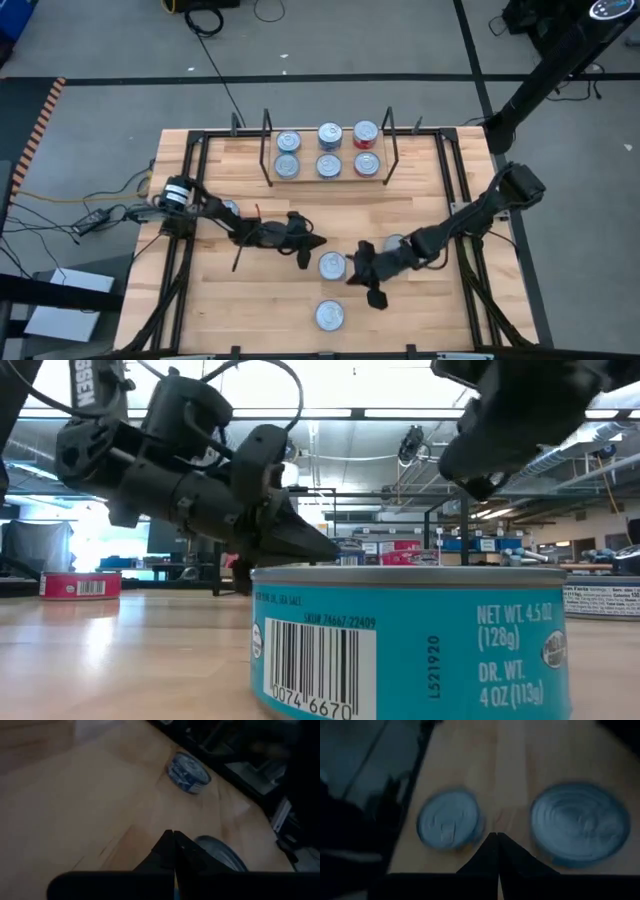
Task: Stack canned seafood by type on shelf
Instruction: Stack the center light blue tuna can on top of the other light blue tuna can on the shelf
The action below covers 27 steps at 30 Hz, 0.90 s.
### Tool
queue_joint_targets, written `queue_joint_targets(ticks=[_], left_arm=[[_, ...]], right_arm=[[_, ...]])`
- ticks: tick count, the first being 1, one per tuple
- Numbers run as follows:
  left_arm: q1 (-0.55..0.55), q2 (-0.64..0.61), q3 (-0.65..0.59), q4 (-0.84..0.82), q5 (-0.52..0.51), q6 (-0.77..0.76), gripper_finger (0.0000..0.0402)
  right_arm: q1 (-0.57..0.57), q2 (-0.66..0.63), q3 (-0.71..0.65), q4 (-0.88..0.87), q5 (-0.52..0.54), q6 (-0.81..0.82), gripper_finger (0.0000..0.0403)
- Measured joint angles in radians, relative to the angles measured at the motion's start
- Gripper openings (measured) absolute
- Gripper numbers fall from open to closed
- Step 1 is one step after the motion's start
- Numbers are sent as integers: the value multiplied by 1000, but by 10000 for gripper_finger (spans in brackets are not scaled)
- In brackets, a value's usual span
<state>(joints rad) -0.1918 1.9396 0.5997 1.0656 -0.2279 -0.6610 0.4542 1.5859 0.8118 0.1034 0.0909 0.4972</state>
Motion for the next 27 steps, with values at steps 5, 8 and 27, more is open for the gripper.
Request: queue_joint_targets(ticks=[5, 8, 27], left_arm=[[5, 79, 62, 12, 36, 15, 0], [4, 102, 78, 23, 47, 50, 0], [4, 132, 108, 8, 53, 134, 0]], right_arm=[[30, 88, 14, -22, -24, -26, 7], [31, 161, 24, 1, -7, -25, 7], [6, 262, 72, 136, 63, -25, 7]])
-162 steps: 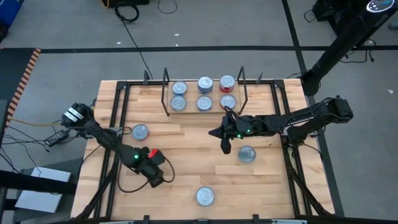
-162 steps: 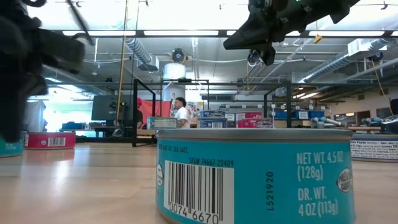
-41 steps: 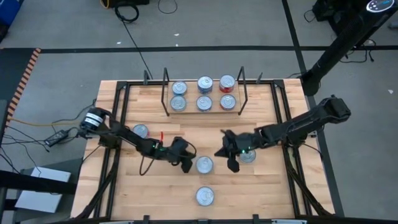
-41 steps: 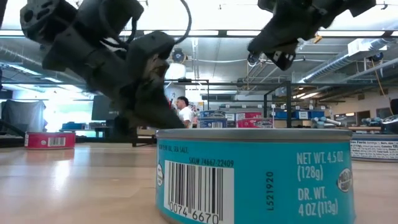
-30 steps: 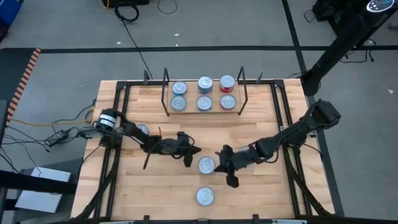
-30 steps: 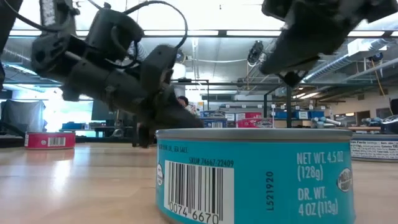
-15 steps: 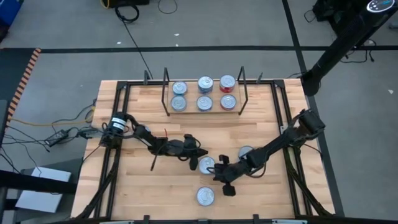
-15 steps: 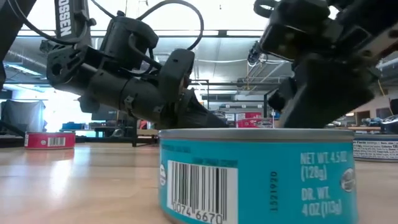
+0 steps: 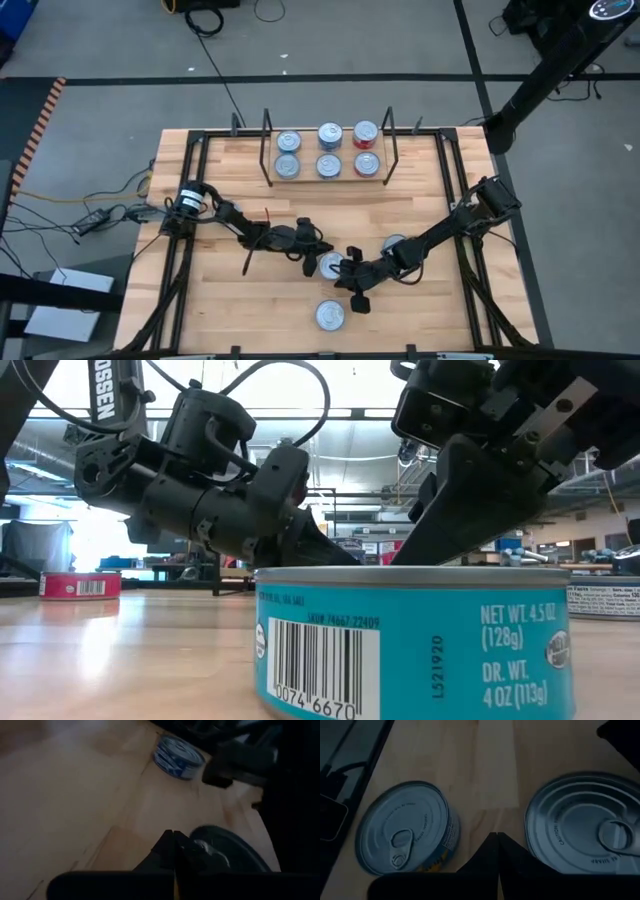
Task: Stack canned seafood by type on shelf
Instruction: Stack the center light blue tuna can on top of the other light blue tuna can on the shelf
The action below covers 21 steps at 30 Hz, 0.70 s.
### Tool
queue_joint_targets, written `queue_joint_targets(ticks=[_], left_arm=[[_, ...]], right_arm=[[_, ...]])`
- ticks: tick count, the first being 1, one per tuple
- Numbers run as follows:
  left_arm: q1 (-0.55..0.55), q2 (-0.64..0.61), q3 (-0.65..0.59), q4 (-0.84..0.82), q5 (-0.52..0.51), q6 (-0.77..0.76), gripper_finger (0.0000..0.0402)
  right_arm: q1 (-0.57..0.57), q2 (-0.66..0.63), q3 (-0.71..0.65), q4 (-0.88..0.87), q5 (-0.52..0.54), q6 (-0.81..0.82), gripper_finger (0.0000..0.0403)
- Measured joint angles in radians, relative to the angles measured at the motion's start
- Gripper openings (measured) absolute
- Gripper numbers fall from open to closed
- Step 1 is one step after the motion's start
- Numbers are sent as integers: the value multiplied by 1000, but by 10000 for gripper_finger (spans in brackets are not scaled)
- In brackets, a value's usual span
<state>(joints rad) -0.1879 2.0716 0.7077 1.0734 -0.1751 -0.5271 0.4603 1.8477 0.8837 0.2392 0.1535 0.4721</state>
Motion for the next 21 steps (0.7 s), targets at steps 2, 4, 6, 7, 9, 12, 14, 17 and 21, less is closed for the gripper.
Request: queue_joint_targets(ticks=[2, 4, 6, 7, 9, 12, 14, 17, 21], left_arm=[[1, 0, -1, -4, 38, 30, 0], [4, 0, -2, -7, 75, 58, 1], [4, 1, -3, -8, 96, 87, 1], [4, 2, -3, -8, 100, 108, 1], [4, 3, -7, -10, 89, 146, 1], [9, 2, -23, -28, 45, 160, 1], [14, 0, -39, -29, 38, 163, 1], [15, 0, -48, -19, 32, 203, 1], [22, 3, -51, 11, 31, 244, 1]], right_arm=[[0, 0, 0, -1, 0, 0, 10], [0, 0, 0, -1, 0, 10, 16], [-3, 0, 0, 0, -2, 25, 24], [-6, 0, 0, 0, -13, 31, 28], [-11, 0, 0, 0, -34, 30, 32], [-13, 0, 0, 4, -42, 4, 30], [-13, 0, 0, 8, -42, -26, 21], [-13, 0, 0, 8, -55, -61, 7], [-10, 15, 0, 15, -67, -81, 11]])
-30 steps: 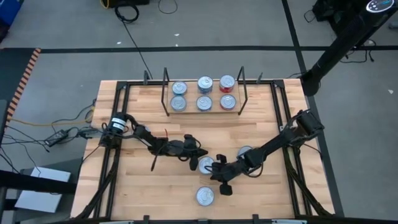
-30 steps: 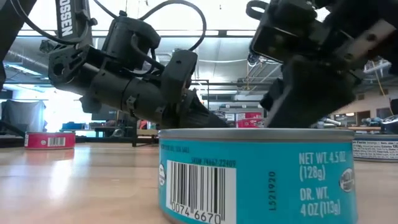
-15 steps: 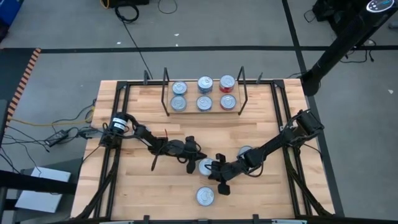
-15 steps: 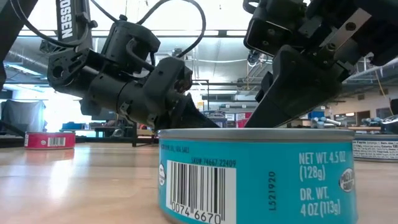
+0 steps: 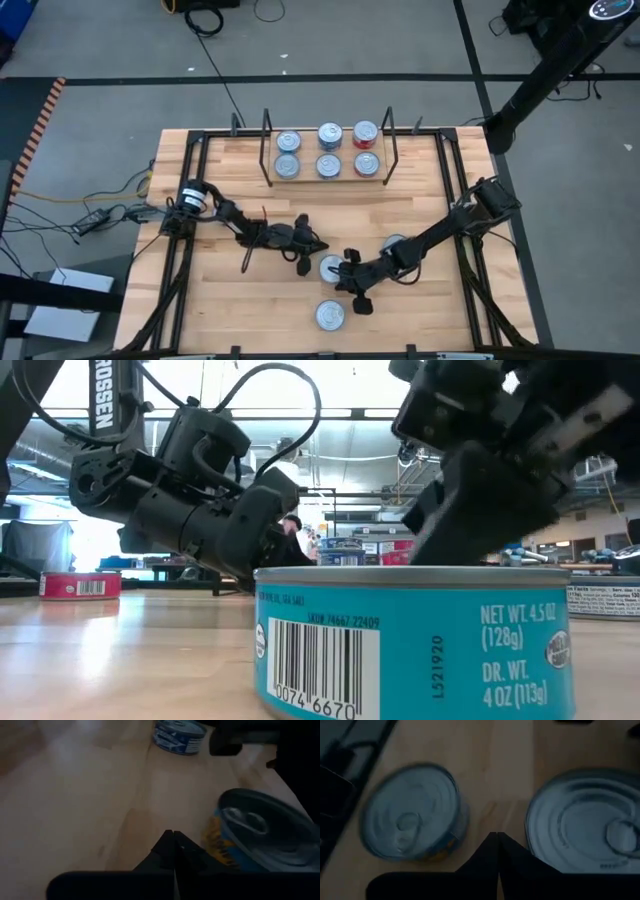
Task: Stack canned seafood by type on shelf
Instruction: Stack the center light blue tuna can on top of the other light blue tuna can on the shelf
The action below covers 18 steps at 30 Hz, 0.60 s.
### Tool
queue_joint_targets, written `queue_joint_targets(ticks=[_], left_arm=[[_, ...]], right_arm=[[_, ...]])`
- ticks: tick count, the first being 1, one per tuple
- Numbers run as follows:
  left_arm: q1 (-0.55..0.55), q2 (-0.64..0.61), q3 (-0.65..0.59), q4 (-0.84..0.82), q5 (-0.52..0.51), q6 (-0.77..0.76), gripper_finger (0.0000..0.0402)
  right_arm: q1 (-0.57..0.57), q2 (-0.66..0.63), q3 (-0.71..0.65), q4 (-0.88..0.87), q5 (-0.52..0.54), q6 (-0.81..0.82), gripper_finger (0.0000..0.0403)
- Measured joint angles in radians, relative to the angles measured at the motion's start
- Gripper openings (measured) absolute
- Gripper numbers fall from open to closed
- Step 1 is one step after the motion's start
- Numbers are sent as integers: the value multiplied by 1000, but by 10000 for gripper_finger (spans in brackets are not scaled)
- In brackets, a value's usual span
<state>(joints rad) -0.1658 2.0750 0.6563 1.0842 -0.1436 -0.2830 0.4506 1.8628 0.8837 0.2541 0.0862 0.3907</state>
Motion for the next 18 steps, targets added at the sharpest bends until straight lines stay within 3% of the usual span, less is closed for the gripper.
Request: queue_joint_targets(ticks=[8, 18], left_arm=[[18, 2, 0, 7, 44, 32, 0], [6, 2, 7, 21, 107, 20, 0]], right_arm=[[2, 80, 1, 51, 36, 31, 5], [-26, 24, -1, 34, 76, 78, 3]])
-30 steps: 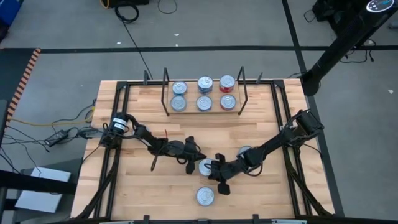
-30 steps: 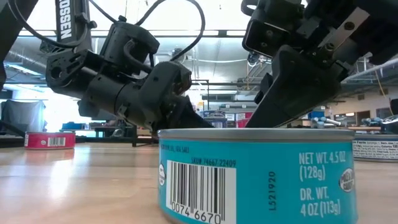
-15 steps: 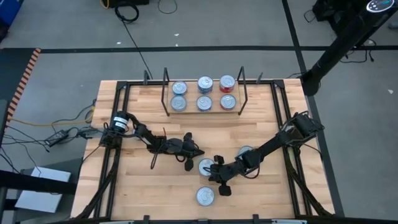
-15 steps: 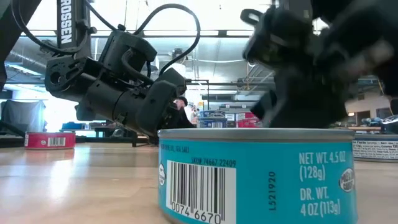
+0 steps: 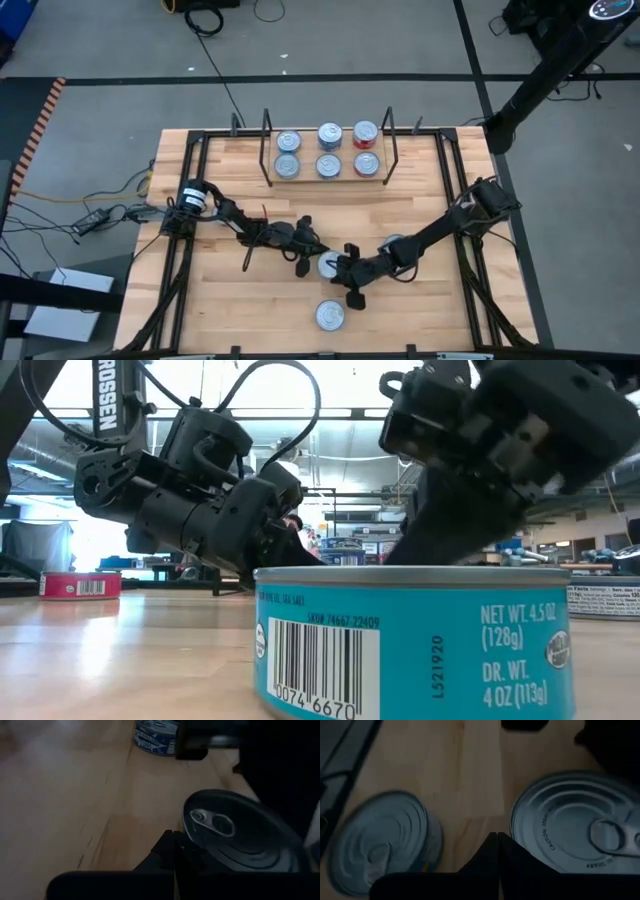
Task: Stack canned seafood by type on shelf
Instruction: Stack the center light blue tuna can on top of the other light blue tuna can on the shelf
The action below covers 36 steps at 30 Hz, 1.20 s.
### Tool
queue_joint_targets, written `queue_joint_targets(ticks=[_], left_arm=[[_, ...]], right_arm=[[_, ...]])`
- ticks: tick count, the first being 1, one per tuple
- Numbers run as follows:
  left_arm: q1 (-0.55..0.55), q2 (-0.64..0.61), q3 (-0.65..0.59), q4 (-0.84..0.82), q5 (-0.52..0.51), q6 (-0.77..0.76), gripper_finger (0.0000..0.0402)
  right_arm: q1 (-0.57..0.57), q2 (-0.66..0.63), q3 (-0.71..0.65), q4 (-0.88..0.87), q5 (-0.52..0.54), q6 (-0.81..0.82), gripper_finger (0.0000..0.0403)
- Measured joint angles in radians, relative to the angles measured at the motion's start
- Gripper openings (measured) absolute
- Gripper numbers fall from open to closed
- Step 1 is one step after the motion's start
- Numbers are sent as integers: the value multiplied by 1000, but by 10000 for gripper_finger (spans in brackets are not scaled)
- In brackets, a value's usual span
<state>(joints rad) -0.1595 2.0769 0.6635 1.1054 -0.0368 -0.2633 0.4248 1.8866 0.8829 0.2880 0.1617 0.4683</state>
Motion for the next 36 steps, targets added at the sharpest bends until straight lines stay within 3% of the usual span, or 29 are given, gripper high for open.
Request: queue_joint_targets(ticks=[18, 29, 36], left_arm=[[-9, 0, 17, -39, -2, 2, 0], [-14, -4, 20, -68, 59, 26, 0], [-15, -6, 21, -85, 70, 42, 0]], right_arm=[[-82, -148, 2, -73, -7, 27, 4], [-124, -159, 2, -77, 24, 96, 4], [-143, -159, 2, -77, -14, 133, 5]])
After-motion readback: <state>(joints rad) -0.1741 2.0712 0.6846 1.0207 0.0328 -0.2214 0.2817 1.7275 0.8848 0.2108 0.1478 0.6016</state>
